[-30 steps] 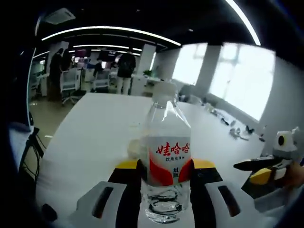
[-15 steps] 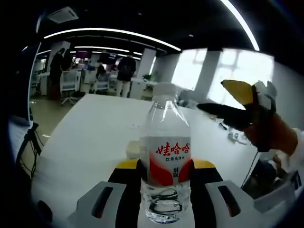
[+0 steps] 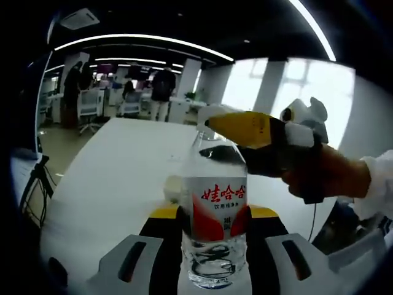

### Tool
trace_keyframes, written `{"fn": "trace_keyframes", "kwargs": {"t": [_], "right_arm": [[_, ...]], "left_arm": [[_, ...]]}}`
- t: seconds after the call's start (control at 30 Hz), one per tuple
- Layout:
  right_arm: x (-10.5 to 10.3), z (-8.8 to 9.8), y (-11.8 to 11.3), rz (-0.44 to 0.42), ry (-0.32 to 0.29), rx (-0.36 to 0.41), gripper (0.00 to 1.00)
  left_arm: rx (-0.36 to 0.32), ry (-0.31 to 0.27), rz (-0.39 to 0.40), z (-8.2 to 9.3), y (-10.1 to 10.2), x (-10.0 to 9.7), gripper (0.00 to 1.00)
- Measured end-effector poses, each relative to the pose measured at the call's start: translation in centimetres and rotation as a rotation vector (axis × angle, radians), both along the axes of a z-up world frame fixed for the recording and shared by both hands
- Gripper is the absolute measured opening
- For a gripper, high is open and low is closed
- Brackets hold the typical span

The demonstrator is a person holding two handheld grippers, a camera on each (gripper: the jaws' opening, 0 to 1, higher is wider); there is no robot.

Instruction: Arrange the tabletop items into an orderly group along one side of the table until the central work area is clear of visible clutter.

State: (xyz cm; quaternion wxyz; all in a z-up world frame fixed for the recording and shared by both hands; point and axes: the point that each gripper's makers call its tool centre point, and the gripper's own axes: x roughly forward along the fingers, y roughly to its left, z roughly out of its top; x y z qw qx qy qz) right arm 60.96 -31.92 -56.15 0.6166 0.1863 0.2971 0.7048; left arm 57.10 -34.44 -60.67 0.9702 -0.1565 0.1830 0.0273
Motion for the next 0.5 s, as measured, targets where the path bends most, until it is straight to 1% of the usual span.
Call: {"fn": "trace_keyframes", "kwargs": {"t": [0.07,0.13,0.17,0.2,0.23,0.27,0.3,0.33,0.4,0.43,0.47,0.5], "right_arm": [[-0.4,-0.1,0.3,0.020,0.003,0.002,0.53],[-0.7,-0.2,0.4,0.037,-0.011,-0.005,0.49],[-0.9,-0.4,0.4,0.051,-0.030,-0.015,0.45],[-1.1,-0.4,0.5,0.059,-0.039,-0.017,0.39],[-1.2,-0.2,0.6,0.059,-0.035,-0.011,0.33],[-1.2,-0.1,0.6,0.062,-0.033,-0.004,0.26],[-1.5,0.3,0.9,0.075,-0.023,0.014,0.21],[-1.6,0.3,1.3,0.084,-0.025,0.010,0.21],[-2.0,0.4,1.6,0.109,-0.061,0.025,0.20],[-2.1,0.4,1.8,0.117,-0.080,0.024,0.20],[-2.2,0.3,1.9,0.131,-0.120,0.017,0.20],[-2.4,0.1,2.0,0.145,-0.142,0.007,0.20]], "left_arm": [[0.010,0.007,-0.004,-0.1,-0.5,0.0,0.35],[-0.003,0.012,0.001,-0.6,-0.1,-0.1,0.35],[0.005,0.024,0.003,-0.9,0.0,-0.1,0.36],[0.032,0.046,-0.010,-1.6,0.4,-0.3,0.36],[0.057,0.067,-0.019,-2.1,0.5,-0.4,0.36],[0.065,0.076,-0.015,-2.3,0.6,-0.5,0.36],[0.071,0.082,-0.020,-2.5,0.6,-0.5,0.36],[0.062,0.074,-0.021,-2.3,0.6,-0.5,0.36],[0.040,0.071,-0.009,-2.3,0.7,-0.7,0.36],[0.043,0.070,-0.009,-2.3,0.7,-0.7,0.36],[0.044,0.071,-0.009,-2.3,0.6,-0.7,0.37],[0.046,0.076,-0.008,-2.5,0.6,-0.7,0.37]]}}
